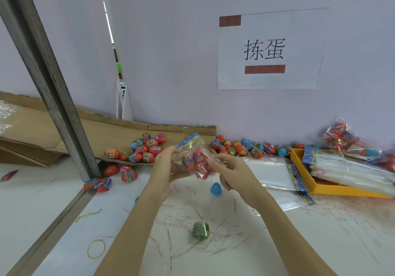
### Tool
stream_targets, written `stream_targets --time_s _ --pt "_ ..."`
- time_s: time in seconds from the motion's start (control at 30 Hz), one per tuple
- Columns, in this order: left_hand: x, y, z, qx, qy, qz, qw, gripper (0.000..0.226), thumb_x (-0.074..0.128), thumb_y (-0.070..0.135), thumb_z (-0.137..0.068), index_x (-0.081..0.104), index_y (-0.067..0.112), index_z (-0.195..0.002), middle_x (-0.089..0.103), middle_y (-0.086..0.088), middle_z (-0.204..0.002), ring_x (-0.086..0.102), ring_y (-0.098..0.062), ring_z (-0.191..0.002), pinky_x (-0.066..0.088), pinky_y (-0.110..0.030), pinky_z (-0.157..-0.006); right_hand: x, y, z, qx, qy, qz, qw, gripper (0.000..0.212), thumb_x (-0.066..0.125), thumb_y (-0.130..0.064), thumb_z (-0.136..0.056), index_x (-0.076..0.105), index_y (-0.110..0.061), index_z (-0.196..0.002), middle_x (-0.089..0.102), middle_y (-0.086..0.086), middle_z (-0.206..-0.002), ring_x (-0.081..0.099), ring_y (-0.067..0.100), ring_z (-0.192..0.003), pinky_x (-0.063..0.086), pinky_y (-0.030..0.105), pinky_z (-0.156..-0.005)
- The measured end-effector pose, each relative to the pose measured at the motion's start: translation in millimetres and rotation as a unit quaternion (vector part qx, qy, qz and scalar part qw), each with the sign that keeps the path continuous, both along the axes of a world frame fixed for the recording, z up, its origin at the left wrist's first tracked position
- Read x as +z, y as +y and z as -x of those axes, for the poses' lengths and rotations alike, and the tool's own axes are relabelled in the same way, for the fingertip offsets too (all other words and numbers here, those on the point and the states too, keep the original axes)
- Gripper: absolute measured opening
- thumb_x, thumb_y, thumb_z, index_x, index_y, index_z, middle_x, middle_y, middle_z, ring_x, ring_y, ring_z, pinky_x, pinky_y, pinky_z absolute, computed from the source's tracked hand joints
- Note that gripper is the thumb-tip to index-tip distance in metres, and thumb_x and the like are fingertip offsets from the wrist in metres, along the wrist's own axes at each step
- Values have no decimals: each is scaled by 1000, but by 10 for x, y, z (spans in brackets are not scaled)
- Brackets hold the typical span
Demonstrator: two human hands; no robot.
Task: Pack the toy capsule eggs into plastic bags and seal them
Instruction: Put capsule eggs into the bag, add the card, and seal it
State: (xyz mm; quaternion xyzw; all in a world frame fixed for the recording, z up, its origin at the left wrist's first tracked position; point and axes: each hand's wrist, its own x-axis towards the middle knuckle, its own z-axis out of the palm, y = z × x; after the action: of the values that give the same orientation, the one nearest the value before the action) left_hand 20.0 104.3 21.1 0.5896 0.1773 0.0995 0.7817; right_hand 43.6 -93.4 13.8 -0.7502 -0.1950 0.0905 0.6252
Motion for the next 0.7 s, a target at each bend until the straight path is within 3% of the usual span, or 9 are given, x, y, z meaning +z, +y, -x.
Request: stream_targets --time_s 0.1,0.17,0.23,0.3,0.37,0.43,0.5,0.6,0.7 --pt "-31 23 17 -37 -2 -66 997 37 76 49 -90 78 15 -104 81 -2 -85 77 -16 -70 60 -28 -56 18 -17 4 32 10 -2 999 25 64 -44 -99 74 -22 -104 52 -9 -54 38 6 -43 35 15 -43" --pt "-68 17 23 -39 -45 -95 994 37 79 48 -81 81 19 -103 81 -2 -89 78 -18 -79 62 -28 -65 16 -1 12 17 13 -3 1000 41 59 -49 -100 73 -10 -100 49 -2 -53 38 8 -42 35 15 -44" --pt "-94 17 12 -11 -85 -112 990 17 78 44 -87 83 28 -90 80 -2 -88 77 -19 -85 62 -29 -74 6 21 10 -17 12 -2 1000 57 53 -52 -101 63 4 -90 45 5 -54 39 10 -42 38 18 -49" --pt "-107 8 -12 30 -117 -154 981 17 74 41 -94 81 30 -84 77 -4 -82 75 -15 -76 61 -25 -66 -4 39 3 -50 -3 2 999 60 50 -48 -104 58 9 -85 45 8 -55 40 10 -43 41 21 -53" --pt "-139 -4 -37 69 -144 -221 962 21 71 39 -96 79 23 -86 72 -11 -79 71 -18 -67 58 -24 -59 -4 47 8 -64 -8 -16 998 58 49 -47 -105 57 1 -75 44 2 -50 40 10 -41 41 18 -52" --pt "-158 -14 -30 97 -169 -278 941 24 70 37 -99 78 17 -89 70 -11 -74 65 -19 -64 56 -25 -59 6 44 27 -44 4 -42 998 54 49 -55 -101 56 -16 -65 48 7 -49 41 12 -40 39 15 -49" --pt "-161 -2 -22 121 -180 -299 929 28 69 35 -99 75 12 -86 65 -10 -69 60 -20 -62 53 -29 -61 24 30 46 3 23 -21 999 44 51 -62 -98 66 -29 -75 63 21 -66 41 15 -40 38 16 -46" --pt "-167 -3 -22 138 -172 -311 924 33 68 40 -98 70 13 -79 56 -5 -61 50 -11 -56 47 -25 -56 50 -1 73 108 41 38 993 31 61 -55 -98 69 -30 -113 81 2 -95 41 10 -41 40 17 -44" --pt "-172 3 -14 140 -180 -314 922 36 67 45 -97 70 14 -79 57 -5 -61 50 -21 -54 46 -25 -52 48 -20 76 123 31 58 990 23 67 -37 -100 68 -19 -115 81 2 -96 40 8 -41 42 19 -44"
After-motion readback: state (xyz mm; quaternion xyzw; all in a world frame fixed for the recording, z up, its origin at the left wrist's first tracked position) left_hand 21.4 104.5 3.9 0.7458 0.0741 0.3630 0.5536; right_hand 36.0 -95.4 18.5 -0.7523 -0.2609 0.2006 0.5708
